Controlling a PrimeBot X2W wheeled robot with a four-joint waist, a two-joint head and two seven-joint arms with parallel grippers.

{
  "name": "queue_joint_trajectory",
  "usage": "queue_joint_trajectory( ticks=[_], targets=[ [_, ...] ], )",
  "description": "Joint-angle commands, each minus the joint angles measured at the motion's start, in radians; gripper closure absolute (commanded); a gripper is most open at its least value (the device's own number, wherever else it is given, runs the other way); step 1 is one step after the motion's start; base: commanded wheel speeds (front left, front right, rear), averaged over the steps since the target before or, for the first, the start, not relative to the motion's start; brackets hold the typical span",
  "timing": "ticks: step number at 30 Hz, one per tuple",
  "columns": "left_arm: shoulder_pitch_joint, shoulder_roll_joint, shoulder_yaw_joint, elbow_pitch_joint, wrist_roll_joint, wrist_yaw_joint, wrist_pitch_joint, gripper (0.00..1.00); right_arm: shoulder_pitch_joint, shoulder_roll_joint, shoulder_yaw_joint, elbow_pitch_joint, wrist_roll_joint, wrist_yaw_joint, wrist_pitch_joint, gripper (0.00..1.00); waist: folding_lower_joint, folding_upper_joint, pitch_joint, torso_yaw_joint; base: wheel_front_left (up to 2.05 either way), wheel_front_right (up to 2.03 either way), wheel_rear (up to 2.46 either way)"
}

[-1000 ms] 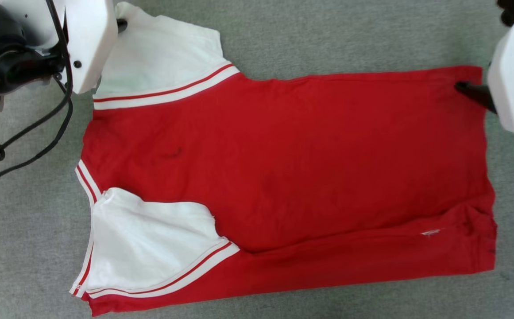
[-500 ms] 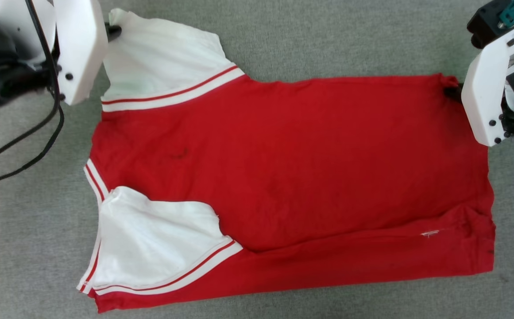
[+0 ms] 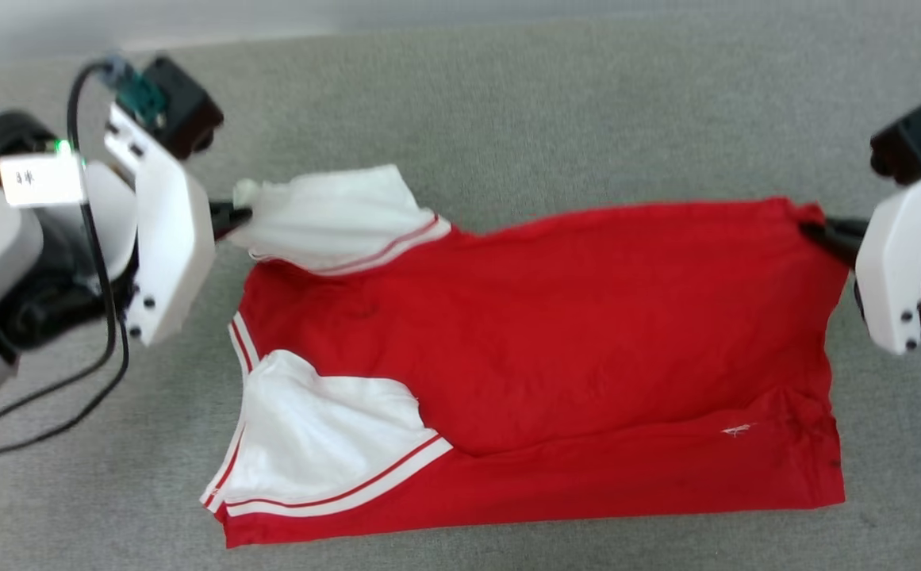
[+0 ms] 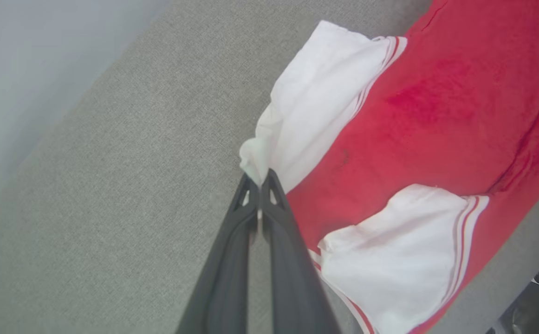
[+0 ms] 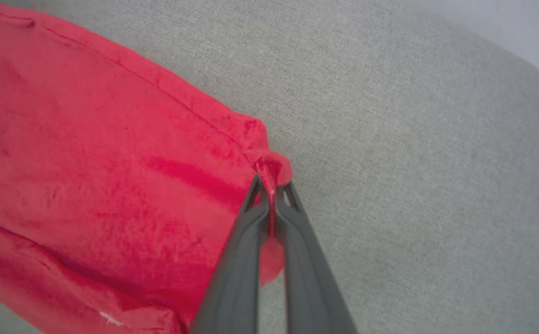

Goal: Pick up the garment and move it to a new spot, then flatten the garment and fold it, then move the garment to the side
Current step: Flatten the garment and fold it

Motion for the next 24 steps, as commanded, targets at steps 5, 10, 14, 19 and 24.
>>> queue_joint_trajectory(
  ticks=[5, 10, 14, 19, 24],
  targets=[
    [0.124, 0.048, -0.025, -0.086, -0.015, 0.033, -0.042, 1.00, 0.121, -0.047, 0.013, -0.047, 0.015, -0.001, -0.052, 1.00, 0.0000, 0.0000, -0.101, 0.021, 0.00, 0.00, 0.00],
    [0.253, 0.095, -0.045, -0.171, -0.029, 0.077, -0.082, 1.00, 0.240, -0.073, 0.004, -0.087, 0.025, -0.001, -0.087, 1.00, 0.0000, 0.0000, -0.143, 0.026, 0.00, 0.00, 0.00],
    [0.359, 0.112, -0.057, -0.203, -0.036, 0.112, -0.110, 1.00, 0.336, -0.080, -0.015, -0.111, 0.035, -0.001, -0.110, 1.00, 0.0000, 0.0000, -0.152, 0.030, 0.00, 0.00, 0.00],
    [0.466, 0.099, -0.065, -0.192, -0.027, 0.139, -0.147, 1.00, 0.436, -0.069, -0.037, -0.110, 0.030, -0.001, -0.120, 1.00, 0.0000, 0.0000, -0.139, 0.027, 0.00, 0.00, 0.00],
    [0.543, 0.054, -0.066, -0.141, -0.048, 0.152, -0.186, 1.00, 0.478, -0.021, -0.038, -0.067, -0.001, -0.001, -0.131, 1.00, 0.0000, 0.0000, -0.115, 0.018, 0.00, 0.00, 0.00]
  ],
)
